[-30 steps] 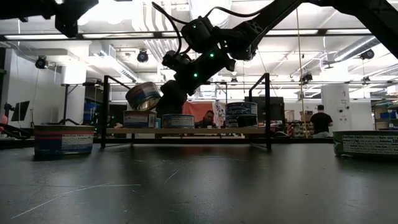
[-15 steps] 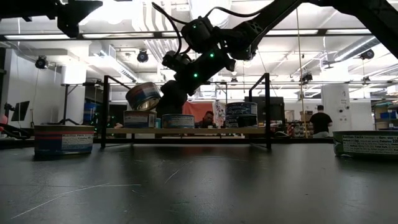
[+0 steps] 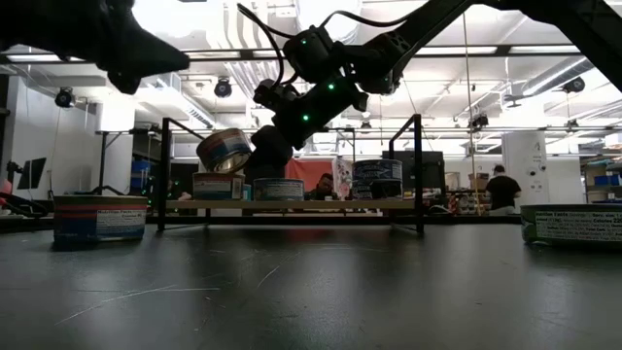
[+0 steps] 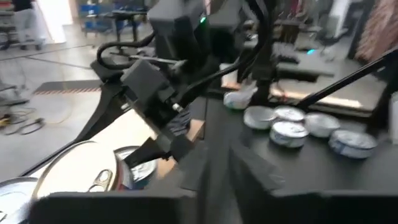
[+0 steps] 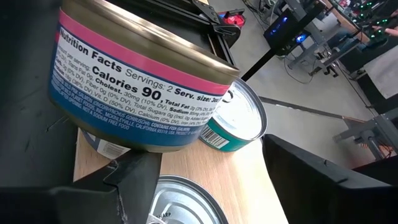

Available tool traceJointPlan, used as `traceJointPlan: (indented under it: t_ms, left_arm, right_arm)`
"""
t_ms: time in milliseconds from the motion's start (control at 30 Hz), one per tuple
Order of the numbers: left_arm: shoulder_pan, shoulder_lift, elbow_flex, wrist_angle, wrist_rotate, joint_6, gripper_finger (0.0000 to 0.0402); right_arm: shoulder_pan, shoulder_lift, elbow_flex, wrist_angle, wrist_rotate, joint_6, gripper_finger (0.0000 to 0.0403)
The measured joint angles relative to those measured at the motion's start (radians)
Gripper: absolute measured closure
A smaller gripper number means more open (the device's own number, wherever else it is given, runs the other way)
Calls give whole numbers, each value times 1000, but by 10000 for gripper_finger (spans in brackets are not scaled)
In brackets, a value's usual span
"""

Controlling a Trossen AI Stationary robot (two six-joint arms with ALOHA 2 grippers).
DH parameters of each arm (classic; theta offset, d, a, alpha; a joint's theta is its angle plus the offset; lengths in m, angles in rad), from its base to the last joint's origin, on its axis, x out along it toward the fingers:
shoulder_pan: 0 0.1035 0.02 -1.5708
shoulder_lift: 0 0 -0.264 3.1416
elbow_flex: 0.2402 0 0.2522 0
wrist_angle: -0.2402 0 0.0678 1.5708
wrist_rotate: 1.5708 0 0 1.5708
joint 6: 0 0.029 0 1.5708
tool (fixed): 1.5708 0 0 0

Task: Stack canned seafood by type on shelf
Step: Stack the blue tuna can on top of the other blue tuna can on the shelf

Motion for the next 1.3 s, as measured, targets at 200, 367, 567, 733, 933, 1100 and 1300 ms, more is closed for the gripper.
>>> traceJointPlan:
  t_ms: [200,367,567,733,933,1100,1300]
  left_arm:
    - [23,134,26,0,-75,0,399]
    - [47,250,37,16,-174,-1,401]
    - [84,358,81,26,-181,-1,401]
    - [105,434,104,26,-170,6,401]
    - [149,491,113,27,-170,2,401]
    - [192,517,113,32,-170,-2,402]
    - [219,532,113,35,-169,-16,402]
  right_arm:
    - [0,0,0,0,0,0,124]
    - [0,0,0,0,0,2,122]
    - [0,0,0,0,0,1,133]
    - [0,0,0,0,0,3,139]
    - [0,0,0,-1,0,11,135]
    - [0,0,0,-5,0,11,125]
    - [0,0,0,-5,0,11,119]
